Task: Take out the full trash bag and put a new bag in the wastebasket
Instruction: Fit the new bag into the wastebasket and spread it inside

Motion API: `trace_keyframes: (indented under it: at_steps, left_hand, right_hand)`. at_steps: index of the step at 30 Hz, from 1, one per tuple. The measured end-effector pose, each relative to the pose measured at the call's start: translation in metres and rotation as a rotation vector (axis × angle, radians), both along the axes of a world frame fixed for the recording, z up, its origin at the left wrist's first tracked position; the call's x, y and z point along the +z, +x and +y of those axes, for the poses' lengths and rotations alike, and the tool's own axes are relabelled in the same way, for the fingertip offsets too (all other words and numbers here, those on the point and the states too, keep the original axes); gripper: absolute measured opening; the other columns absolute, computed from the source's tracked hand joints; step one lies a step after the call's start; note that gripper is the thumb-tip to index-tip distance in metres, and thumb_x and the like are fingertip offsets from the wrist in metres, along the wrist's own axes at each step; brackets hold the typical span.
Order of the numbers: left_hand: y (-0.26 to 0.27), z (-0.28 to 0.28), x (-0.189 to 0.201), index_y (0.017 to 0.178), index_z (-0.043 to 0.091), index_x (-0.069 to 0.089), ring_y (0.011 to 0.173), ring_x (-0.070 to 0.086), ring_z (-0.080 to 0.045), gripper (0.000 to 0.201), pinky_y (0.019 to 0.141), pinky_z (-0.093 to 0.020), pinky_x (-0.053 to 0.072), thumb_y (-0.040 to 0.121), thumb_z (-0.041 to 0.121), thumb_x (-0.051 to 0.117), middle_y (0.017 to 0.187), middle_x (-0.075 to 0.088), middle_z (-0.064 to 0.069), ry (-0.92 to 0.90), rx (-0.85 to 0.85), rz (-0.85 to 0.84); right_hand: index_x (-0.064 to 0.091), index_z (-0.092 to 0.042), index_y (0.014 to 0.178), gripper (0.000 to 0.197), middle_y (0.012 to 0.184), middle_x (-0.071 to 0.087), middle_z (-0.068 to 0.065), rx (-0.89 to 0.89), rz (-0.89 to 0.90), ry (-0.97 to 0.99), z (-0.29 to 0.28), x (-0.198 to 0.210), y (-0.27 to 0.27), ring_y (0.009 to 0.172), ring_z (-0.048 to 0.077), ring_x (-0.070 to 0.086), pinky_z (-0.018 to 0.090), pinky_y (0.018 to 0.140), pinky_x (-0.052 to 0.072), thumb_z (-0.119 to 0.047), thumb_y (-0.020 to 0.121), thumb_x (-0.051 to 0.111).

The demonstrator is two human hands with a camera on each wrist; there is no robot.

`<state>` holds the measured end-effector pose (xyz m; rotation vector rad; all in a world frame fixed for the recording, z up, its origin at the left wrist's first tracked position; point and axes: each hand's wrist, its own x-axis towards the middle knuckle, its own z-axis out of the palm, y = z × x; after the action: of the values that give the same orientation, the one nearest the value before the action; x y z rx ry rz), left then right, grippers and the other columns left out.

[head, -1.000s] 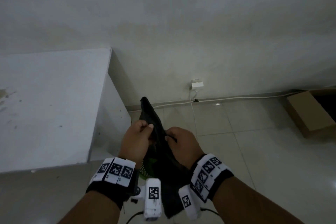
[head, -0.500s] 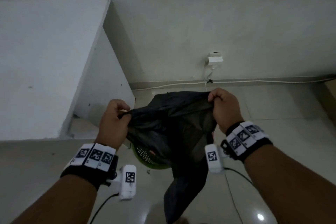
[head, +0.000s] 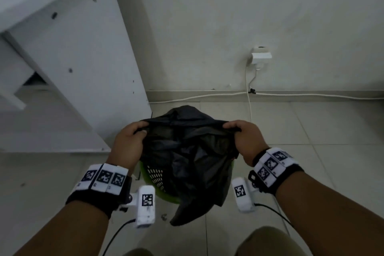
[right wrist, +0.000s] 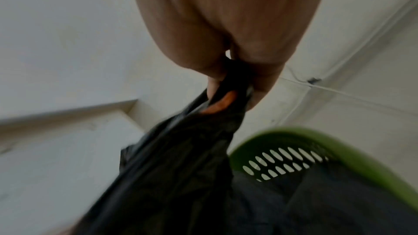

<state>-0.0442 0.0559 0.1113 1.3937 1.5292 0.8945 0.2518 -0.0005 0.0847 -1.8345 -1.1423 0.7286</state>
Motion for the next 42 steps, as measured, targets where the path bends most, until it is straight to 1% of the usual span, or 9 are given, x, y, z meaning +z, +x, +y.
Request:
trace_keyframes:
  at_steps: [3,6,9,12,17,22,29,39,42]
  left_hand:
    - [-0.009,-0.004,-0.017,0.082,0.026,0.08,0.105,0.069,-0.026,0.029,0.099,-0.036,0.051,0.097,0.014,0.058,0.102,0.077,-0.004,-0.067,0.008,-0.176]
    - [-0.019,-0.008,-0.02,0.071,0.023,0.078,0.09,0.07,-0.019,0.029,0.089,-0.037,0.052,0.094,0.035,0.065,0.084,0.077,0.002,0.031,-0.095,0.058]
    - [-0.024,-0.002,-0.023,0.064,0.016,0.076,0.082,0.065,-0.011,0.041,0.081,-0.035,0.046,0.097,0.036,0.061,0.079,0.072,0.002,0.113,-0.137,0.22]
    - [-0.022,0.021,-0.039,0.085,0.018,0.078,0.083,0.068,-0.017,0.033,0.077,-0.031,0.047,0.097,0.039,0.056,0.088,0.074,-0.002,0.187,-0.216,0.447]
    - [-0.005,0.058,-0.059,0.134,0.023,0.056,0.117,0.055,-0.036,0.052,0.105,-0.042,0.045,0.093,0.055,0.05,0.127,0.054,-0.019,0.134,-0.272,0.653]
    - [0.019,0.088,-0.06,0.139,0.026,0.044,0.126,0.046,-0.037,0.06,0.112,-0.04,0.037,0.092,0.063,0.051,0.137,0.033,-0.015,0.029,-0.29,0.658]
    - [0.034,0.12,-0.064,0.155,0.014,0.032,0.142,0.033,-0.042,0.075,0.118,-0.039,0.027,0.1,0.064,0.029,0.159,0.018,-0.023,-0.386,-0.324,0.669]
    - [0.009,0.103,-0.097,0.139,-0.002,0.053,0.128,0.052,-0.035,0.073,0.1,-0.033,0.038,0.105,0.055,0.024,0.146,0.05,-0.024,-0.531,-0.331,0.51]
    - [0.002,0.098,-0.109,0.104,-0.002,0.069,0.105,0.064,-0.036,0.062,0.073,-0.031,0.042,0.1,0.054,0.043,0.111,0.068,-0.022,-0.336,-0.289,0.502]
  right_hand:
    - [0.076,-0.011,0.088,0.046,0.102,0.073,0.018,-0.096,0.242,-0.02,-0.003,-0.019,-0.001,0.091,0.033,0.07,0.04,0.081,0.059,0.011,0.082,0.036]
    - [0.071,-0.01,0.101,0.024,0.103,0.07,0.006,-0.004,0.002,0.009,-0.009,-0.028,0.006,0.093,0.021,0.064,0.03,0.086,0.052,-0.002,0.089,0.052]
    - [0.064,-0.015,0.087,0.025,0.088,0.063,0.0,0.114,-0.136,0.033,-0.013,-0.033,0.016,0.075,0.015,0.056,0.009,0.063,0.04,0.007,0.083,0.053]
    - [0.065,-0.022,0.071,0.036,0.08,0.064,-0.001,0.178,-0.201,-0.034,-0.007,-0.031,0.025,0.077,0.018,0.057,0.009,0.061,0.039,0.01,0.081,0.05]
    - [0.073,-0.012,0.108,0.024,0.112,0.058,0.008,0.163,-0.362,-0.039,0.034,-0.038,0.027,0.089,0.004,0.047,0.006,0.083,0.031,-0.008,0.087,0.063]
    - [0.052,-0.015,0.136,0.063,0.14,0.03,0.013,0.115,-0.39,-0.201,0.078,-0.035,0.02,0.123,0.028,0.051,0.03,0.111,0.034,-0.048,0.085,0.069]
    - [0.047,-0.014,0.141,0.096,0.149,0.035,0.018,0.15,-0.439,-0.617,0.113,-0.037,0.009,0.129,0.039,0.047,0.043,0.106,0.04,-0.085,0.077,0.042]
    - [0.061,0.001,0.126,0.099,0.136,0.056,0.022,0.275,-0.329,-0.857,0.08,-0.054,0.015,0.117,0.033,0.057,0.034,0.095,0.043,-0.082,0.083,0.029]
    - [0.069,-0.003,0.115,0.088,0.123,0.065,0.018,0.281,-0.287,-0.748,0.072,-0.053,0.017,0.107,0.03,0.062,0.035,0.092,0.047,-0.079,0.085,0.036]
